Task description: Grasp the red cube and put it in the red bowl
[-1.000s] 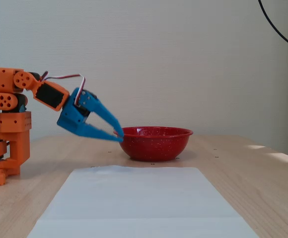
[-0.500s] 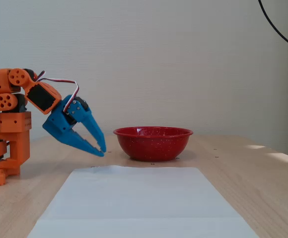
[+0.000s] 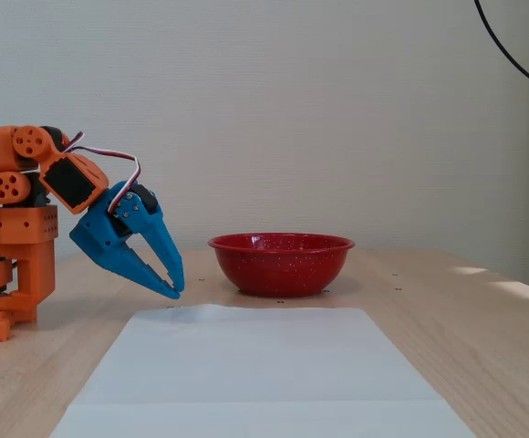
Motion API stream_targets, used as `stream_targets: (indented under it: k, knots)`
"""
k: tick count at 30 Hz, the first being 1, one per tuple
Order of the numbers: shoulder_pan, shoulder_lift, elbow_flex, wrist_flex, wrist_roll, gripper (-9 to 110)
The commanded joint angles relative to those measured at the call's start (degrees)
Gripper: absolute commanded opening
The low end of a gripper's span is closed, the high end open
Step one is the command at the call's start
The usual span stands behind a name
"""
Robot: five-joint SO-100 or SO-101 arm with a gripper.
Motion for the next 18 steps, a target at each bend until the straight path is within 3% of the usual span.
stream_targets:
  k: [1, 18]
  knots:
    - [-1.05, 1.32, 0.44, 0.26, -1.23, 0]
    - [-2.55, 1.32, 0.44, 0.35, -3.08, 0]
